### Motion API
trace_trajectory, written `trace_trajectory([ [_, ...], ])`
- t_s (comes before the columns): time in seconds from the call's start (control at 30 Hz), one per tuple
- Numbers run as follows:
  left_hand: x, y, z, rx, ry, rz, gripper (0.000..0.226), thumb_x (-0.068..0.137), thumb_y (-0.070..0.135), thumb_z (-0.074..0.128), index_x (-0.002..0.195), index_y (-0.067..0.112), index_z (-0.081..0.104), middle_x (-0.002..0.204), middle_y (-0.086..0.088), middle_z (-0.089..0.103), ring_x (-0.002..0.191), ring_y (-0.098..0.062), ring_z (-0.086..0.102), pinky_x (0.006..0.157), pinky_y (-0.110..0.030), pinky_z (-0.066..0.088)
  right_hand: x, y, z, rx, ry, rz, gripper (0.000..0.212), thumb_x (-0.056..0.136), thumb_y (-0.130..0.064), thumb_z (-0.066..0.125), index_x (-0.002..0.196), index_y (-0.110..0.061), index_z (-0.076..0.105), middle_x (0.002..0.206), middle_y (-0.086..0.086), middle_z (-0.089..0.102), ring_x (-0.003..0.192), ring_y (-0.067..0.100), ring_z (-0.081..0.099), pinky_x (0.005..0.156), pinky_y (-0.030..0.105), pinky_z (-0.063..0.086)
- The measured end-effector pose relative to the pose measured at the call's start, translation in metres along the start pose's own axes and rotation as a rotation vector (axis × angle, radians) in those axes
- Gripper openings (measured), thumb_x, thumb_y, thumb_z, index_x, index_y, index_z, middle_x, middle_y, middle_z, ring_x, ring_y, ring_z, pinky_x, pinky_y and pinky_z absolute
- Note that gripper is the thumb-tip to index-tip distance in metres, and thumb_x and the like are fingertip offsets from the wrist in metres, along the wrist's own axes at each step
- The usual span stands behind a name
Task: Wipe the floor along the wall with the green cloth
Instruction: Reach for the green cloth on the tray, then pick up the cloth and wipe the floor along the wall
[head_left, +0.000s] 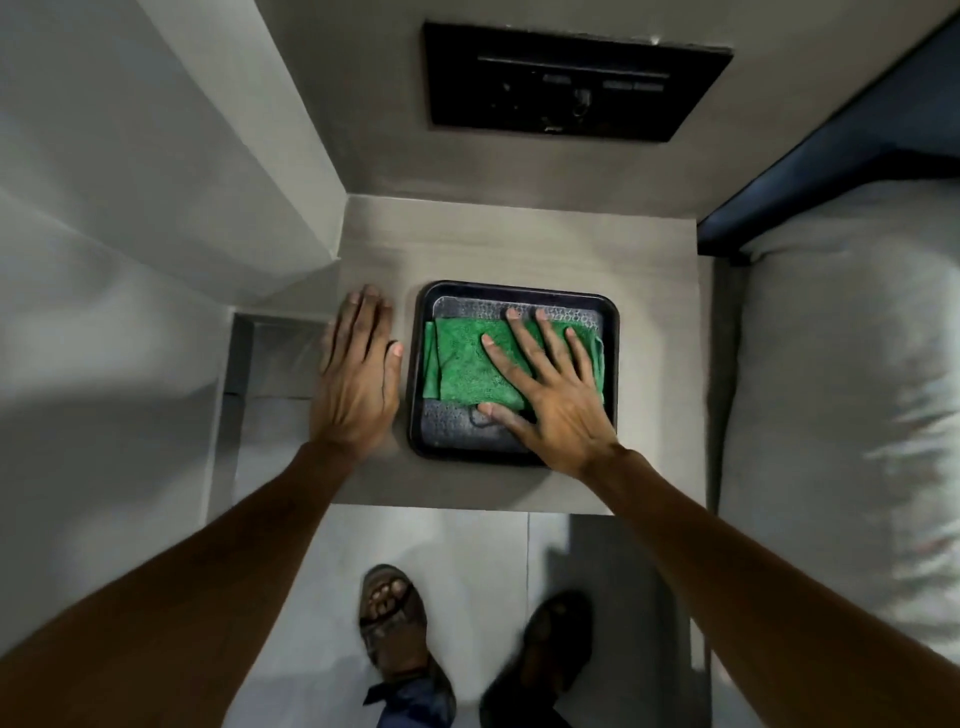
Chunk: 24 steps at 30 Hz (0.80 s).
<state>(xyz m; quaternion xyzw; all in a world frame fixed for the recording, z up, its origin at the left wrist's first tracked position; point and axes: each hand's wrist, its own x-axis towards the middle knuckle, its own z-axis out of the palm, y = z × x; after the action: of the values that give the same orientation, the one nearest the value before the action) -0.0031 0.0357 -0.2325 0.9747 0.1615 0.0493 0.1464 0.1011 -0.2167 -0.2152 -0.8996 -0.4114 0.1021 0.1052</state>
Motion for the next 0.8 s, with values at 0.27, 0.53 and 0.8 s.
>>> trace_trajectory([
  [0.27, -0.002, 0.0, 0.003, 0.08, -0.03, 0.011, 0.059, 0.116, 0.032, 0.023, 0.171, 0.012, 0.017, 0.181, -0.011, 0.015, 0.169, -0.028, 0.011, 0.135, -0.054, 0.019, 0.002, -0.009, 0.001, 0.098, 0.062, 0.084, 0.056, 0.115, -0.055, 0.029, 0.168, -0.039, 0.034, 0.182, -0.005, 0.022, 0.171, 0.025, 0.01, 0.139, 0.054, 0.01],
  [0.53, -0.004, 0.001, -0.017, -0.05, -0.015, 0.006, 0.058, 0.114, 0.026, 0.03, 0.17, 0.012, 0.022, 0.181, -0.012, 0.017, 0.169, -0.03, 0.013, 0.136, -0.058, 0.013, 0.007, -0.031, -0.066, 1.031, 0.124, 0.478, 0.038, 0.116, -0.038, 0.048, 0.15, -0.028, 0.059, 0.143, 0.001, 0.071, 0.142, 0.019, 0.063, 0.128, 0.048, 0.044],
  [0.8, -0.083, -0.031, -0.052, -0.124, 0.071, -0.195, 0.056, 0.115, 0.022, 0.034, 0.168, 0.007, 0.025, 0.179, -0.016, 0.02, 0.168, -0.032, 0.015, 0.135, -0.058, 0.017, 0.022, -0.115, -0.116, 1.269, 0.104, 0.377, 0.051, 0.113, -0.043, 0.045, 0.154, -0.015, 0.057, 0.141, 0.001, 0.072, 0.125, 0.02, 0.072, 0.11, 0.043, 0.057],
])
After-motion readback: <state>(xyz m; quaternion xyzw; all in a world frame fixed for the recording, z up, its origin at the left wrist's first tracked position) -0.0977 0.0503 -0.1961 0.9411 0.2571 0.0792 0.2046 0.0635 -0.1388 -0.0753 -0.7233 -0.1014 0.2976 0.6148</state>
